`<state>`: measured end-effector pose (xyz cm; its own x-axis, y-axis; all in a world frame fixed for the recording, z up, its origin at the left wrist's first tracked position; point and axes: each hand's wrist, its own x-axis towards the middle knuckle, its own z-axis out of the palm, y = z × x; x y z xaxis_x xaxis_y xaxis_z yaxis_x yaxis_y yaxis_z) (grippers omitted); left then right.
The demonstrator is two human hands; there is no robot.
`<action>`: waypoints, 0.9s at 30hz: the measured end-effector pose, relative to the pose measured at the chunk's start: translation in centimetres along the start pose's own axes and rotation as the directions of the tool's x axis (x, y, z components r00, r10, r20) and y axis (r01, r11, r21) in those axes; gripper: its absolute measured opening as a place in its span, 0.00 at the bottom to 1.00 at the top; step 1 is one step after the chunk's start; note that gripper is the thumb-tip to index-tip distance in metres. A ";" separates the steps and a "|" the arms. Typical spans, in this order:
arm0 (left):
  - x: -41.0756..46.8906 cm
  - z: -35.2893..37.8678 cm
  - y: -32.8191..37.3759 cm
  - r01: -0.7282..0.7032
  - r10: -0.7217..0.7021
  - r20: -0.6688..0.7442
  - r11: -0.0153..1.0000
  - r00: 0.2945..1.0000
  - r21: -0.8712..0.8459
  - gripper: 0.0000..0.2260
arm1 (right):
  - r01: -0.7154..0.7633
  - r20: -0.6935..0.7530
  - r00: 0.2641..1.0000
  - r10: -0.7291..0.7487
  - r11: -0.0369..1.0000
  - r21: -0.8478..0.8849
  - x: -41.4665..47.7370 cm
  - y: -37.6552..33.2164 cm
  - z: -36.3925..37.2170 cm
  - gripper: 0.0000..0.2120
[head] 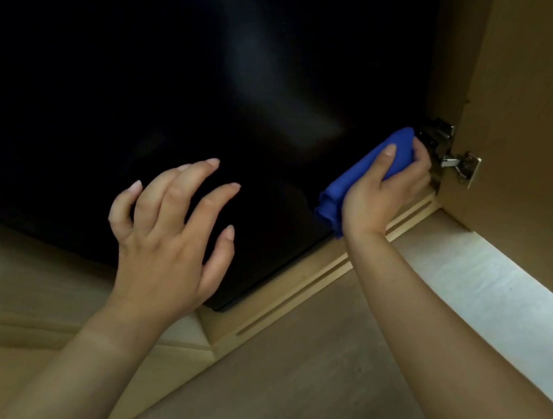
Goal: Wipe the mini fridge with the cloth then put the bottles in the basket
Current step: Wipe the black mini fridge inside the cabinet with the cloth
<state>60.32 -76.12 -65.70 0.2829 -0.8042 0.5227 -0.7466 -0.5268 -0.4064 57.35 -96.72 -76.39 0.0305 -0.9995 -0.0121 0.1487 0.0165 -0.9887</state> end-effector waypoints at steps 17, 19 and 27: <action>1.6 -5.1 -1.5 0.118 -0.113 0.040 0.983 0.993 -0.142 0.20 | 0.230 0.076 0.971 -0.229 0.973 -0.010 0.4 -12.9 1.4 0.17; 2.1 -6.2 -2.1 0.122 -0.118 0.036 0.982 0.992 -0.146 0.20 | 0.298 0.093 0.950 -0.297 0.955 0.003 0.2 -15.7 1.9 0.17; 2.7 -10.0 -4.1 0.183 -0.172 0.072 0.967 0.982 -0.178 0.21 | 0.383 0.130 0.917 -0.377 0.923 -0.023 -0.9 -20.2 2.8 0.18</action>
<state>58.09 -73.39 -55.10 0.4498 -0.7191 0.5297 -0.7773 -0.6073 -0.1645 57.11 -96.04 -55.94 0.1001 -0.9191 0.3812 0.1261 -0.3683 -0.9211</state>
